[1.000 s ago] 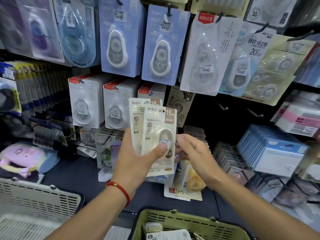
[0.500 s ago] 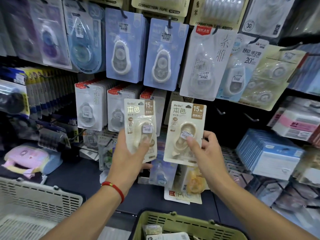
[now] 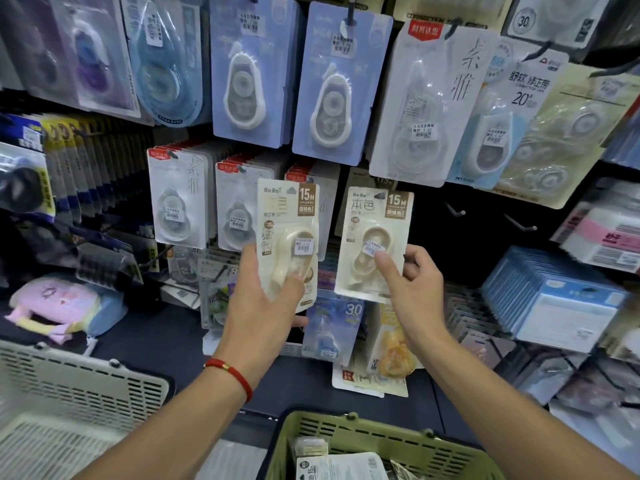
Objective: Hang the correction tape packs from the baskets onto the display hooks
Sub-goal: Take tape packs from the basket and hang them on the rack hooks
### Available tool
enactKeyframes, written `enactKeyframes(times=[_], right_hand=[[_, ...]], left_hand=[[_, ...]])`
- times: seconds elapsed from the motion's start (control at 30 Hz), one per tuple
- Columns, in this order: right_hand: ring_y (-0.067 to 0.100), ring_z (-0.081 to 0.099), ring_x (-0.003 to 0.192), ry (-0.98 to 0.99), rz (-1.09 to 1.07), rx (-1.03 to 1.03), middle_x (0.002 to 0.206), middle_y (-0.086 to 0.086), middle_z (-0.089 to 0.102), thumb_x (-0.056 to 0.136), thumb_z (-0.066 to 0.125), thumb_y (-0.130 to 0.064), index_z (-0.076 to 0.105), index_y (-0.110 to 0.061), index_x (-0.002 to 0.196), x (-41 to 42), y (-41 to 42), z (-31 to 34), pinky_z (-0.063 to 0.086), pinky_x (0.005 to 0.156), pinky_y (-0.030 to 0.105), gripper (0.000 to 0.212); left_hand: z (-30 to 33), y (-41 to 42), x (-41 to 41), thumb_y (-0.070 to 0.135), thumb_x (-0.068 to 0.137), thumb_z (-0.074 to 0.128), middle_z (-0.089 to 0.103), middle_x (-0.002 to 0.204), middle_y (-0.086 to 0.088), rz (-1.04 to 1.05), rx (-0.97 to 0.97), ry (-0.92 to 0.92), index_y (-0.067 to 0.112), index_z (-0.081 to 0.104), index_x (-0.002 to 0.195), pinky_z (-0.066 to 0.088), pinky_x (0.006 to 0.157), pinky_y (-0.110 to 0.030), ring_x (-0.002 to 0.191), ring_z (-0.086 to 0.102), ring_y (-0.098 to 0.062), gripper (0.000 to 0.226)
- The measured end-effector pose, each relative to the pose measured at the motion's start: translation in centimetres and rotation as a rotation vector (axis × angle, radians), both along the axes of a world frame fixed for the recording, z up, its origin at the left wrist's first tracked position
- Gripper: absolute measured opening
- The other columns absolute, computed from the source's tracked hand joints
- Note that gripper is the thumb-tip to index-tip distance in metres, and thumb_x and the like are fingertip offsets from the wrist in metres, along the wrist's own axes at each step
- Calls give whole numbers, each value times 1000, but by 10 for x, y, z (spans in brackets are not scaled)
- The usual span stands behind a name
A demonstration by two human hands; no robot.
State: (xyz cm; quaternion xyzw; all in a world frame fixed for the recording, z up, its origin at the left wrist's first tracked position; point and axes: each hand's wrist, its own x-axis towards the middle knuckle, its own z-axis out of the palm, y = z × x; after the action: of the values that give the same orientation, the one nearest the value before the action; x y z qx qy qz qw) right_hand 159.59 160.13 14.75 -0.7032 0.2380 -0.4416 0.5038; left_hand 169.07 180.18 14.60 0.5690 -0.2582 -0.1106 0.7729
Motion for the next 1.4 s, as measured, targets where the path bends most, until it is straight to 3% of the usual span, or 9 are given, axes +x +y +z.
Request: enactKeyframes(times=[0.1,0.17,0.27,0.37,0.57,0.67,0.83,1.17,1.4], right_hand=[[-5,69,81,69,-50,16,89,-11,73,95,74,-48,62,-34,110,32,-26,-7,49,69,17,24],[1,66,91,127,-117,22,94,-15,64,95,72,-53,60,-29,130,52,-44,-6,48,76,25,44],[29,64,120,275,-170,29,122,1,70,96,67,-59,54,-17,146,71,-66,0,51,95,37,67],[38,58,128,458,-218,33,141,18,59,101,58,-59,47,-5,148,75,-68,5,47,93,40,73],[-5,62,108,275,57,-111,129,-10,64,101,56,-53,60,-30,131,10,-7,13,47,86,20,38],[3,71,107,256,332,-93,115,-11,76,103,59,-49,70,-27,120,-27,19,25,58,88,24,30],[12,78,97,220,369,-13,110,-3,80,98,73,-21,64,-15,121,-50,25,39,61,77,21,25],[19,80,94,163,230,58,102,3,81,101,70,-34,64,-19,122,-34,13,45,65,86,50,27],[20,79,95,104,158,71,102,1,82,92,74,-51,68,-23,118,-17,2,31,63,90,53,39]], left_hand=[[-7,-4,1,14,102,65,73,114,22,-31,31,-56,48,56,124,66,75,-40,104,75,-11,41],[-7,-6,0,19,102,67,73,120,21,-51,53,-93,55,56,123,64,85,-45,111,73,-12,43],[-8,-7,-1,19,103,67,72,121,21,-86,46,-105,59,56,121,66,77,-38,110,74,-12,46],[-9,-8,-2,17,102,67,73,119,17,-95,47,-92,49,57,125,66,71,-36,106,76,-14,40],[-4,-13,-10,29,97,74,76,118,9,-205,28,-19,43,62,123,67,66,-44,106,77,-20,32],[-3,-18,-18,32,95,75,76,123,2,-318,22,-45,42,62,126,67,67,-50,109,76,-24,35],[-1,-30,-31,34,87,81,78,112,4,-287,38,-70,40,64,120,66,63,-41,100,78,-20,37],[0,-39,-30,-12,97,62,71,113,-9,-180,103,-93,28,45,150,65,75,-29,93,75,-21,68],[-4,-43,-23,-6,96,66,71,118,4,-128,145,-181,43,53,132,64,86,-37,101,71,-19,62]])
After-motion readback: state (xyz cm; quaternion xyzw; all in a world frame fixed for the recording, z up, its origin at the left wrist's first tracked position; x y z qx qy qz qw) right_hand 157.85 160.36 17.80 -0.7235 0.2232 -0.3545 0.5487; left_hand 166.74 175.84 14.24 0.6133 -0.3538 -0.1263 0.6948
